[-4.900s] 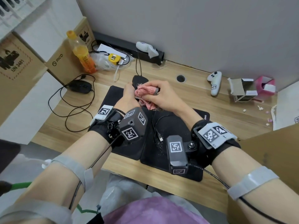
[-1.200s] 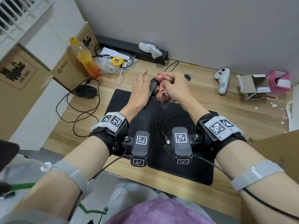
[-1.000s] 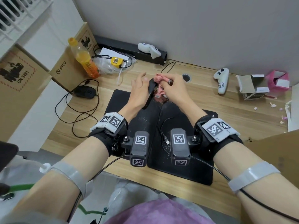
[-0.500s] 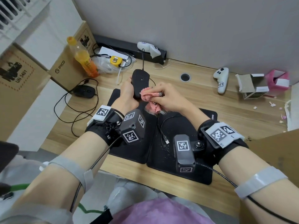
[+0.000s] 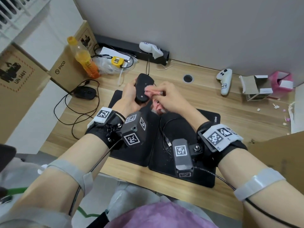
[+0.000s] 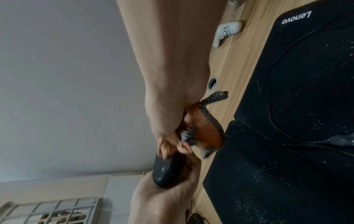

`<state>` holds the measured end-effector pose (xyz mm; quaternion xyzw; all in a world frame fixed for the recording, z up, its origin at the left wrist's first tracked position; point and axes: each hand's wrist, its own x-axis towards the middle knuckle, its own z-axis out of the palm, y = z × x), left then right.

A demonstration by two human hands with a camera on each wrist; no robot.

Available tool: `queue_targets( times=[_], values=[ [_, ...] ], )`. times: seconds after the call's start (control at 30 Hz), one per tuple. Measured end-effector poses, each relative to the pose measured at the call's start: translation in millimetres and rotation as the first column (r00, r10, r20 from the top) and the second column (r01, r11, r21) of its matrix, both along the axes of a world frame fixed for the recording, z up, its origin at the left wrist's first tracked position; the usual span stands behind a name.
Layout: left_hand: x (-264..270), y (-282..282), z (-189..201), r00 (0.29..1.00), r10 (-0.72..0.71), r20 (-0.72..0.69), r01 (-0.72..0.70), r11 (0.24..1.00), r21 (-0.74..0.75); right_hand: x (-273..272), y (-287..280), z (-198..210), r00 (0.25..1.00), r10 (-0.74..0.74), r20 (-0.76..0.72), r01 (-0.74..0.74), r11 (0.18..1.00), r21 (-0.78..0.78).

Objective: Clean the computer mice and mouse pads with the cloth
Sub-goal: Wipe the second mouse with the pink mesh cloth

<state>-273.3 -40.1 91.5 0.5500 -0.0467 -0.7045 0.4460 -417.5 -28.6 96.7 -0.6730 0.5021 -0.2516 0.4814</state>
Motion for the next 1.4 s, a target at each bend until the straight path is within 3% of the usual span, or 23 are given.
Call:
queue_targets(
  times=[0.1,0.2,0.27,0.33,0.4,0.5,0.6,0.67,0.73,0.8,0.87,0.97,1.07,1.13,1.2,1.27,1.3,1.4],
  values=[
    [0,5,1,0.999,-0.028,-0.015,0.029,0.998,0.051,-4,1,0,0.984,0.166,-0.061,-0.17,0.984,-0.058],
    [-6,12,5,0.993,-0.109,-0.041,0.109,0.994,0.01,-7,-6,-3,0.996,-0.087,0.014,0.087,0.996,0.01],
    [-8,15,9,0.986,-0.143,-0.09,0.139,0.989,-0.046,-7,-13,-6,0.947,-0.315,0.054,0.313,0.948,0.051],
    [-6,17,10,0.98,-0.176,-0.097,0.168,0.982,-0.08,-4,-17,-6,0.92,-0.391,0.01,0.391,0.92,-0.004],
    [-5,13,8,0.98,-0.195,-0.049,0.192,0.979,-0.071,2,-12,-1,0.944,-0.33,0.015,0.33,0.944,0.004],
    [-3,6,0,0.982,-0.156,0.109,0.156,0.988,0.01,12,8,8,0.995,-0.073,0.07,0.068,0.995,0.069],
    [7,3,-11,0.99,-0.117,0.075,0.111,0.991,0.08,6,20,12,0.971,0.22,0.095,-0.228,0.969,0.092],
    [12,4,-15,0.992,-0.124,0.026,0.122,0.99,0.069,-3,20,11,0.953,0.291,0.083,-0.3,0.947,0.116],
    [13,6,-13,0.994,-0.102,-0.029,0.103,0.994,0.034,-10,18,6,0.979,0.181,0.092,-0.195,0.966,0.173],
    [14,6,-12,0.994,-0.071,-0.082,0.073,0.997,0.026,-15,13,-3,0.991,-0.066,0.121,0.034,0.968,0.251],
    [17,6,-13,0.993,-0.074,-0.091,0.078,0.996,0.035,-16,5,-17,0.953,-0.273,0.134,0.228,0.932,0.28],
    [15,8,-9,0.979,-0.186,-0.079,0.184,0.983,-0.021,-11,-2,-22,0.912,-0.37,0.177,0.298,0.895,0.332],
    [7,9,-1,0.945,-0.318,0.076,0.326,0.935,-0.141,-6,-4,-22,0.903,-0.385,0.189,0.31,0.89,0.334],
    [4,7,-3,0.912,-0.274,0.305,0.344,0.916,-0.205,-6,-5,-24,0.86,-0.464,0.212,0.351,0.841,0.412],
    [3,4,-6,0.776,-0.216,0.593,0.422,0.876,-0.232,-5,-5,-27,0.824,-0.518,0.23,0.357,0.79,0.499],
    [3,3,-11,0.615,-0.114,0.78,0.507,0.816,-0.279,-2,-6,-28,0.827,-0.5,0.258,0.311,0.788,0.532],
    [3,3,-12,0.584,-0.07,0.809,0.54,0.777,-0.322,0,-5,-27,0.82,-0.492,0.293,0.285,0.794,0.537],
    [4,2,-8,0.584,-0.024,0.812,0.612,0.67,-0.42,2,-7,-27,0.766,-0.531,0.363,0.289,0.788,0.544]
  ],
)
